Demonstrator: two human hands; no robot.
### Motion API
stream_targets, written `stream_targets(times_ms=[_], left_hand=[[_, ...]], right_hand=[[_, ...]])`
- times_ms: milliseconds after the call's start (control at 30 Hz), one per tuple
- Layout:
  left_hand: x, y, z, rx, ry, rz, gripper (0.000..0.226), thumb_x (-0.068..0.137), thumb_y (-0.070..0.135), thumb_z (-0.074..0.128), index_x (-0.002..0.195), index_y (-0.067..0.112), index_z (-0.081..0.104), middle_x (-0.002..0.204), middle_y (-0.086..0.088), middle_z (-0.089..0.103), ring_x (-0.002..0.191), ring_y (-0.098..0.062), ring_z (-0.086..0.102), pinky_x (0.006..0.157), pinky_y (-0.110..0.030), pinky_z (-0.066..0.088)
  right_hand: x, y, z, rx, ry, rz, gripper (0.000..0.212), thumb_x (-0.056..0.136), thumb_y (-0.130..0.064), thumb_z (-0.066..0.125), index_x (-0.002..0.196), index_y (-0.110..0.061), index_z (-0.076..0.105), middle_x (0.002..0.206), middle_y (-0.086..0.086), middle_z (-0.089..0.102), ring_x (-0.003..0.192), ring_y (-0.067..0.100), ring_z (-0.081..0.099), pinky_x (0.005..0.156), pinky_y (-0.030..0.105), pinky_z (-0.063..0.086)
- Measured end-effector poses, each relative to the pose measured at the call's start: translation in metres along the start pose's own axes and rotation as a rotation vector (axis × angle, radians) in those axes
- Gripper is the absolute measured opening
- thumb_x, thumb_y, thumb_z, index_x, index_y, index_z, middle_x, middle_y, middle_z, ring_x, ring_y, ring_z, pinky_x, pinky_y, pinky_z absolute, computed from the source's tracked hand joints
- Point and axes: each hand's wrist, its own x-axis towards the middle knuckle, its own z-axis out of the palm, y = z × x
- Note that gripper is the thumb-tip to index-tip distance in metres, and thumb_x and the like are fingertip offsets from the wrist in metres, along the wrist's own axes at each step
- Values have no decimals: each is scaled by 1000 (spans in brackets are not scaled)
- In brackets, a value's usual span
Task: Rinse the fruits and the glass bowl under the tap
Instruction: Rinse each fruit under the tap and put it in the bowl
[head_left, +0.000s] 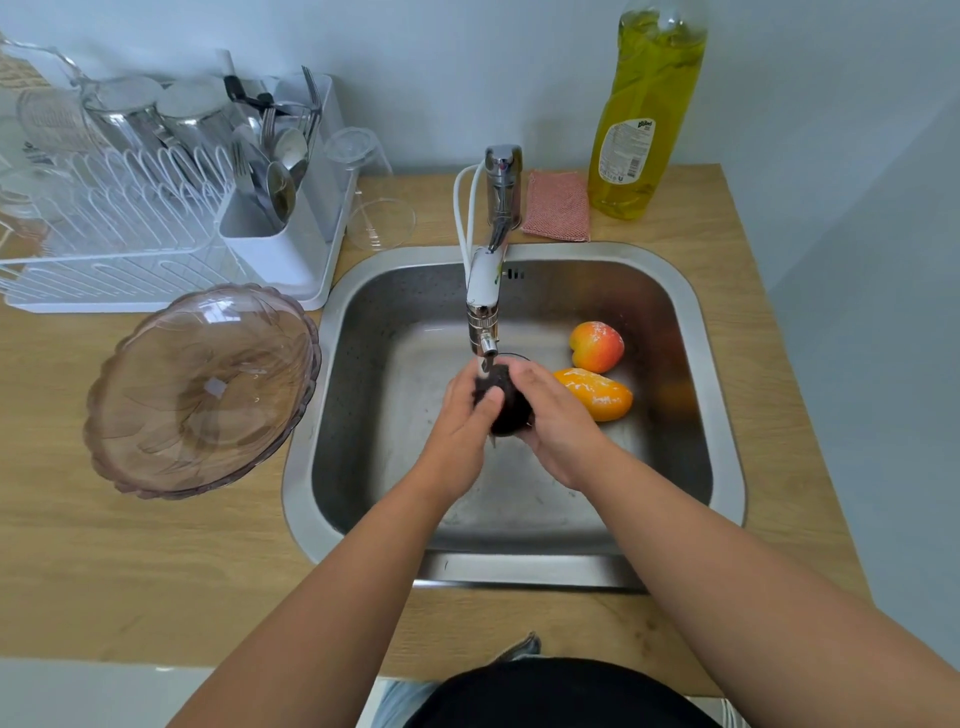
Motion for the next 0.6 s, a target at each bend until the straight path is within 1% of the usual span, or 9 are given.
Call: stream_targets(times_ms=[67,133,233,267,333,400,433,533,600], left_hand=[[6,0,-1,-138,12,-13,32,94,51,43,121,55,59,136,-9,57,131,-25,53,114,-49,41],[10,2,1,-242,72,-68,41,96,50,41,130,35,58,134,-11,61,128,-26,58,109,-50,46],[13,2,8,-428,168,-268,59,88,62,47,138,31,51,135,-9,63,123,-25,63,104,-49,50],[13,2,10,-472,181,-313,58,89,61,49,137,31,50,134,-9,64,121,-26,64,104,-52,49],[15,2,13,-527,213,-328,41,100,47,49,135,27,49,131,-11,64,119,-26,65,101,-49,53],[13,7,17,-488,237,-282,22,104,35,49,124,27,53,126,-13,63,115,-25,64,97,-42,55],[12,8,18,-443,242,-237,20,101,35,51,120,27,54,123,-13,62,112,-24,63,96,-42,55],[4,-1,23,-207,236,-43,36,92,42,56,124,28,49,119,-4,59,109,-21,60,92,-34,53],[1,-8,25,-77,249,85,45,87,50,56,126,30,46,120,-3,58,112,-20,59,95,-31,51]], right_hand=[[2,3,2,-17,-10,-17,28,99,-20,52,126,-14,56,129,12,59,115,23,57,97,39,49],[4,8,4,-72,-21,-69,39,92,-18,61,130,-16,53,135,13,56,123,24,54,106,39,45],[1,7,7,-175,-43,-123,36,91,-12,63,122,-29,55,129,5,58,116,12,56,98,24,46],[1,7,8,-203,-49,-143,35,93,-10,60,120,-31,55,126,2,59,113,8,56,94,20,46],[1,10,11,-250,-15,-189,32,95,-15,57,125,-27,55,127,0,60,115,8,56,96,20,46],[3,14,14,-237,53,-212,35,92,-28,55,126,-23,56,129,4,61,121,14,57,102,29,46],[3,14,18,-190,108,-200,35,90,-33,52,123,-24,58,127,7,62,120,19,58,102,34,47],[8,5,22,-11,295,-55,24,94,-37,46,107,-26,63,121,12,65,113,28,63,99,46,51],[13,-2,19,120,282,127,31,100,-39,41,106,-20,65,115,14,69,106,30,66,94,46,53]])
